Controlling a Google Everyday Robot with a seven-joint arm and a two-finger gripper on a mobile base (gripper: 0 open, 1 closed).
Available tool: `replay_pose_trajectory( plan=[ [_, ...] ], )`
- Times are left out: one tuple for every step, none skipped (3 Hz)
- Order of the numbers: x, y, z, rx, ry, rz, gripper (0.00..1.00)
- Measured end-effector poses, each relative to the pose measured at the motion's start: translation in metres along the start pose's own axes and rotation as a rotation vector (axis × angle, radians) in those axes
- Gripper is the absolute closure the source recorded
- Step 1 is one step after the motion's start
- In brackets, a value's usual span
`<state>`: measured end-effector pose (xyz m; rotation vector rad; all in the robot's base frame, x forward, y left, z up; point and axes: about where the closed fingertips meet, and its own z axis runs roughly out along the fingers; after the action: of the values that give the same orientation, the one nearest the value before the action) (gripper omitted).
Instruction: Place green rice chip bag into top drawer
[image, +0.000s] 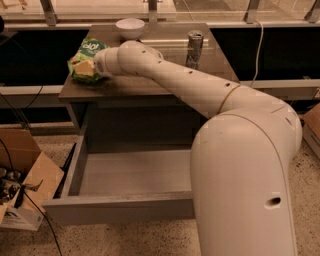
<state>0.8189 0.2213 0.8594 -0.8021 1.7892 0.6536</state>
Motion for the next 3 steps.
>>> replay_pose_trajectory(
  plan=[
    [-0.009,0.004,-0.018,-0.005,-0.025,-0.014,1.00],
    [-0.025,0.006,-0.054,-0.058,-0.048,-0.039,1.00],
    [-0.010,0.021,-0.118,-0.178,-0.011,-0.061,1.00]
  ],
)
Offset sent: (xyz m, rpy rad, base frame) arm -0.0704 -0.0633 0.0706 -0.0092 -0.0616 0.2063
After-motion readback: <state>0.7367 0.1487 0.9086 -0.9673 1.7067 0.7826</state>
